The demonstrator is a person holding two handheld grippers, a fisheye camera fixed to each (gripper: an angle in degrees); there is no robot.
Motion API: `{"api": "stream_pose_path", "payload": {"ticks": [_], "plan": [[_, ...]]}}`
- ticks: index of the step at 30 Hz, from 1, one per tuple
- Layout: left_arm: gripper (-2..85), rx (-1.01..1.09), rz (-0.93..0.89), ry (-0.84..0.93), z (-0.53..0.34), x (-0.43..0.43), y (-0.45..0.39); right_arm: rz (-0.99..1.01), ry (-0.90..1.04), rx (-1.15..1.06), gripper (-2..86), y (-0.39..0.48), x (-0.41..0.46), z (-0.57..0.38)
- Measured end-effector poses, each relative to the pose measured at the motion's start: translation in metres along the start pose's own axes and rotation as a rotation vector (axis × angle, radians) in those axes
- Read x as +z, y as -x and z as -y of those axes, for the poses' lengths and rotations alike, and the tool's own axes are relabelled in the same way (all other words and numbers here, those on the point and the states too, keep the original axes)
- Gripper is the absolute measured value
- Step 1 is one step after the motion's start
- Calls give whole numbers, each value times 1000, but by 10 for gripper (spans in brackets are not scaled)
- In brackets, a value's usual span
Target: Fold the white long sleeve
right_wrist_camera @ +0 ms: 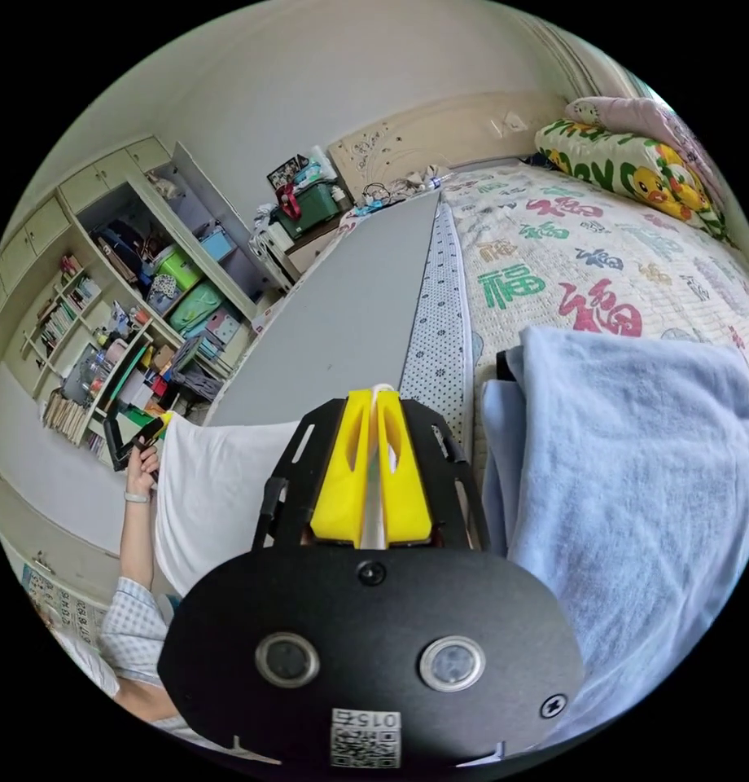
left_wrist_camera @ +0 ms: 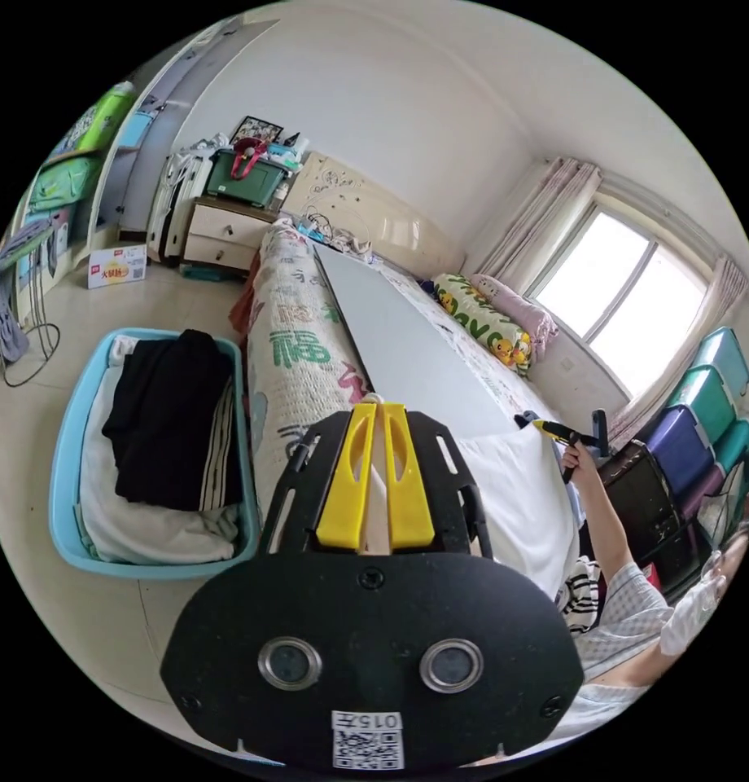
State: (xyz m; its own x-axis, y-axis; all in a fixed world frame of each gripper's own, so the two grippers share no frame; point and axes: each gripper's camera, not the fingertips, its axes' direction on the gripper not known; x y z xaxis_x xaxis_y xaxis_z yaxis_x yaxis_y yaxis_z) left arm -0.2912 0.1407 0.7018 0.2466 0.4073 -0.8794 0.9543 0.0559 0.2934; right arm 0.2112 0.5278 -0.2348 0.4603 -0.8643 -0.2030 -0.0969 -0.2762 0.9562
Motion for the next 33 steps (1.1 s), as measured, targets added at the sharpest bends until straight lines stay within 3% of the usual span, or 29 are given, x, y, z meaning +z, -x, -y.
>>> {"api": "stream_pose_path", "payload": {"ticks": [14, 21, 26, 28, 31, 33], "plan": [[5, -24, 11, -71, -12, 43, 20, -226, -77, -40, -6, 55, 60, 36], [9, -27, 120, 33, -39, 110, 33, -378, 68, -72, 33, 69, 155, 14], [14, -41, 57, -20, -59, 104, 39, -472, -75, -275, 90, 132, 128, -44], [17, -27, 70, -4, -62, 109, 33, -494, -226, -392, 100, 186, 105, -91], [23, 29, 112, 11, -64, 112, 15, -435, -457, -490, 86, 254, 83, -160], [30, 58, 127, 23, -65, 114, 5, -345, -503, -622, 61, 298, 85, -202]]}}
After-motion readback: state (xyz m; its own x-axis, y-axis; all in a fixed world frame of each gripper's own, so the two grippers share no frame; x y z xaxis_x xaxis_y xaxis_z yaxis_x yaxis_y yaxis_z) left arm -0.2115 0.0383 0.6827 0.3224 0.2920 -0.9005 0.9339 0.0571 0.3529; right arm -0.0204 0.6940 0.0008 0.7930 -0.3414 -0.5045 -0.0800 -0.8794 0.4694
